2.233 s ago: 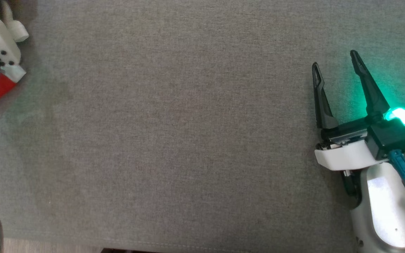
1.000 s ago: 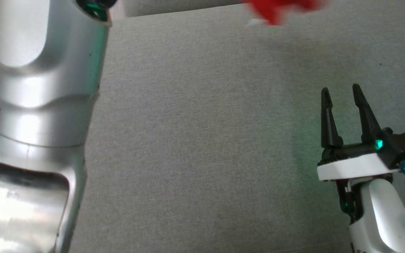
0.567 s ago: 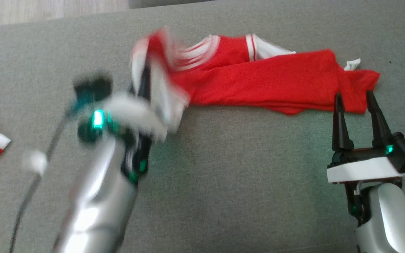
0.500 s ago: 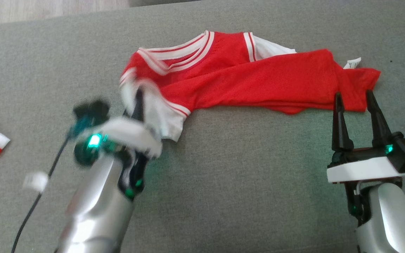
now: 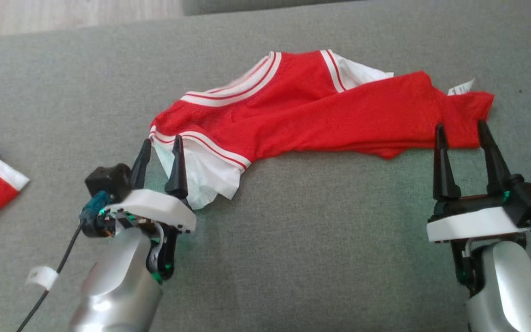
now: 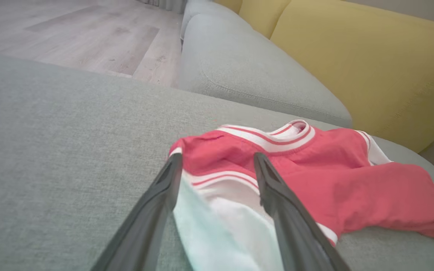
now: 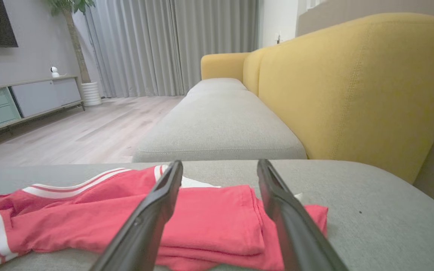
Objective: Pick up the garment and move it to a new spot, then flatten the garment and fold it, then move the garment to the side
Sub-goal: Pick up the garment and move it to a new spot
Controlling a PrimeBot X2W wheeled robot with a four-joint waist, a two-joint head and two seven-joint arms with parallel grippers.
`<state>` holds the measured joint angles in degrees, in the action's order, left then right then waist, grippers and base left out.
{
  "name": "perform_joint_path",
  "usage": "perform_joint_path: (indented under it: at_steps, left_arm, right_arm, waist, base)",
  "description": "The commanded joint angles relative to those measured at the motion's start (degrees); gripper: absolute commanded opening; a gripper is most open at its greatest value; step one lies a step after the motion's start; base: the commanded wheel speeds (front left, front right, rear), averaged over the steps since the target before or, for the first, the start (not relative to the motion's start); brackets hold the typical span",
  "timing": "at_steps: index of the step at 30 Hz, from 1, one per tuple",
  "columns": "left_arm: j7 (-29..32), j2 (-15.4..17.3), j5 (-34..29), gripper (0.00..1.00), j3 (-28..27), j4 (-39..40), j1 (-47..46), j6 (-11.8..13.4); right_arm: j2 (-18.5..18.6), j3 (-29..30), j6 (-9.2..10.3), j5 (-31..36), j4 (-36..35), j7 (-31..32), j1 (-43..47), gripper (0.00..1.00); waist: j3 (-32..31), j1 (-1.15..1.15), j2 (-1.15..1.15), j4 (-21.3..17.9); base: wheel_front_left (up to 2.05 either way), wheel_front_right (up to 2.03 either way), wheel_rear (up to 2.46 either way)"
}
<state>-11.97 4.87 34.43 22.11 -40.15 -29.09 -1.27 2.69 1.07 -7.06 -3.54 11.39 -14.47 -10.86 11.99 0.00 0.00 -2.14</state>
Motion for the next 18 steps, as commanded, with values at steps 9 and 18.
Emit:
perform_joint_path:
  at_steps: [9, 18]
  left_arm:
    - [-2.5, 3.2, -2.9, 1.0, -0.2, 4.8, 3.5, -0.7]
    - [-3.0, 4.7, -5.5, 1.0, -1.9, 15.3, 16.6, 2.8]
  right_arm:
    - [0.2, -0.6, -0.43, 1.0, 0.3, -0.5, 2.5, 1.0]
    - [0.2, -0.4, -0.43, 0.6, 1.1, -0.5, 7.3, 1.0]
  waist:
    - [-6.6, 0.0, 0.0, 3.3]
    - [-10.3, 0.0, 0.0, 5.1]
  base:
    - [0.0, 0.0, 0.0]
    - [0.0, 0.0, 0.0]
